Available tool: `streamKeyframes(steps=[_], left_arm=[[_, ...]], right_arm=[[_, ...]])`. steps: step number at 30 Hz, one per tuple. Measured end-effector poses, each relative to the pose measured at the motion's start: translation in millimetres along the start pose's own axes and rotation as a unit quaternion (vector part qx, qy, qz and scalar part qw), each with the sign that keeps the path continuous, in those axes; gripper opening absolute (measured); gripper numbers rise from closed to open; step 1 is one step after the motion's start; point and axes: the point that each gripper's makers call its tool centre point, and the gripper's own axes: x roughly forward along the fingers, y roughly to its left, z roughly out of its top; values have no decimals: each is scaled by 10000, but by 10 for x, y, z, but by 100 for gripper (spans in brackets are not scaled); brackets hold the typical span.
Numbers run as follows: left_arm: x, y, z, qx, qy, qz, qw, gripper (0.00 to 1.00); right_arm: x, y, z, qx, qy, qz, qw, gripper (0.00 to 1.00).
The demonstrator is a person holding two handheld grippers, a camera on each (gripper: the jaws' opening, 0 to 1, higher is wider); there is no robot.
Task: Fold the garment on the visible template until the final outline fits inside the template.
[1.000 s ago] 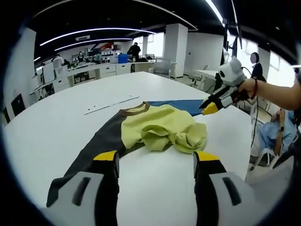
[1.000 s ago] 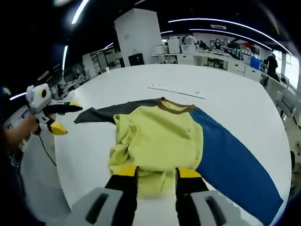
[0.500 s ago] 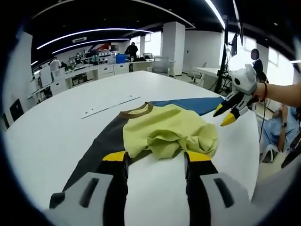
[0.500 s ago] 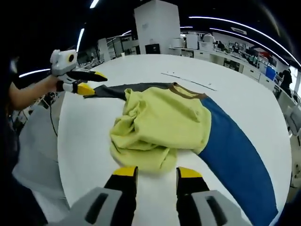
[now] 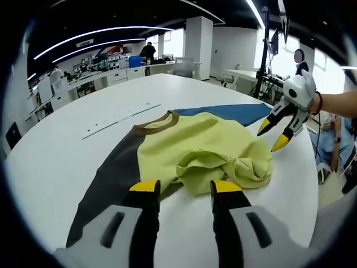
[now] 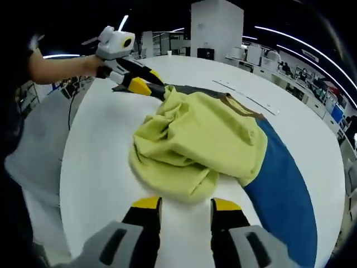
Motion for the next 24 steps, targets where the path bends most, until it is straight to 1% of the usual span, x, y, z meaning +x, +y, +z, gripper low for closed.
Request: streamKeyframes(steps=[3,7,8,10,14,17,18,20,21,22,24], left_arm=[[68,6,4,56,50,-27,10000,32],[146,19,30,58,25,-71,10000,30],[166,19,30,58,31,-72,10000,29],[197,23,21,58,54,-70,9999,25],[231,25,20,44,54,-87,9999,16],[251,51,45,73,0,-31,10000,15],[256,50,49,66,-5,-43,10000,12],[258,46,66,31,-40,-38,10000,2],[251,53,72,25,-41,9,10000,4],[237,60,71,45,-32,61,10000,3],[206,39,52,-27,21,36,10000,1]], right_arm=[[28,-4,51,-154,-87,58,9998,32],[83,-16,63,-180,-81,127,9997,30],[101,-21,48,-173,-40,145,9997,28],[125,-37,24,-172,10,154,9997,21],[128,-74,25,-52,-10,121,9999,9],[119,-83,39,44,-57,106,9999,4],[114,-79,42,67,-69,112,9999,1],[100,-68,45,161,-93,129,9997,0],[85,-57,50,218,-115,145,9996,0],[71,-50,52,266,-132,156,9994,0],[34,-30,53,359,-145,164,9991,0]])
